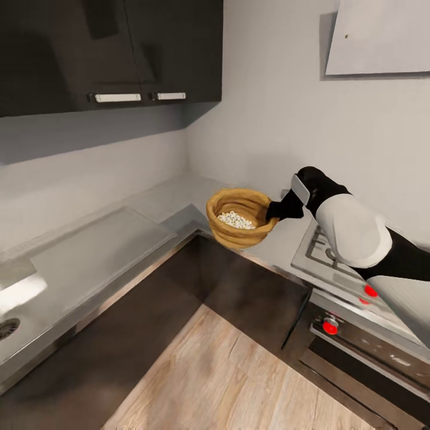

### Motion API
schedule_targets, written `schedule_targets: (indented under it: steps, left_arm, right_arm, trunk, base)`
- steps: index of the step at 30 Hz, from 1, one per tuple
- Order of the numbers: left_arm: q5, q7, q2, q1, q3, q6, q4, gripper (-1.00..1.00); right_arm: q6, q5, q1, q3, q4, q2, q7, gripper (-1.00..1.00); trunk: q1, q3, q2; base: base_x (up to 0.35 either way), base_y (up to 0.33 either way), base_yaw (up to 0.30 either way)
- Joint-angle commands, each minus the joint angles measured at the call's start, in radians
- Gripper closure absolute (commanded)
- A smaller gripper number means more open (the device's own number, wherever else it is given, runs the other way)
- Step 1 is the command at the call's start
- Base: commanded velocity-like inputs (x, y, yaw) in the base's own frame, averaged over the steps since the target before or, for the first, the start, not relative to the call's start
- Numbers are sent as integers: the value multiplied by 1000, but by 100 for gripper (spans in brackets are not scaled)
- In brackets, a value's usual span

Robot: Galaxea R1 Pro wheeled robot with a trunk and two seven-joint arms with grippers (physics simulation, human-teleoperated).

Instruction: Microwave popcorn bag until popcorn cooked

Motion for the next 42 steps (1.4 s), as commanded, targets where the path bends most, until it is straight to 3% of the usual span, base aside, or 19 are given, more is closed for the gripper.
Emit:
schedule_targets:
  steps: [1,10,15,19,29,32,42]
  left_arm:
    - [2,3,-1,0,1,-2,-1,-100]
    - [2,3,1,0,1,-2,-1,-100]
    - [2,3,1,0,2,-2,-1,-100]
    - [2,3,1,0,2,-2,-1,-100]
    - [2,3,2,0,2,-2,-1,-100]
    - [2,3,2,0,2,-2,-1,-100]
    - [2,3,2,0,2,-2,-1,-100]
  right_arm:
    - [4,9,0,-6,-2,1,5,100]
    - [4,3,0,-6,5,-8,5,100]
    - [4,5,5,-6,85,-28,-13,100]
    - [4,3,7,-6,140,-38,-16,100]
    - [4,1,9,-6,155,-52,-32,100]
    - [4,1,37,-6,156,-56,-61,100]
    - [4,1,87,-6,156,-57,-65,100]
  trunk:
    - [0,-1,-1]
    - [0,-1,-1]
    - [0,0,-1]
    - [0,6,-1]
    - [0,22,-1]
    - [0,26,-1]
    - [0,42,-1]
  base:
    - [-345,0,0]
    - [-345,0,0]
    - [-307,0,0]
    - [-47,0,0]
    - [-2,0,0]
    - [0,0,0]
    - [0,0,0]
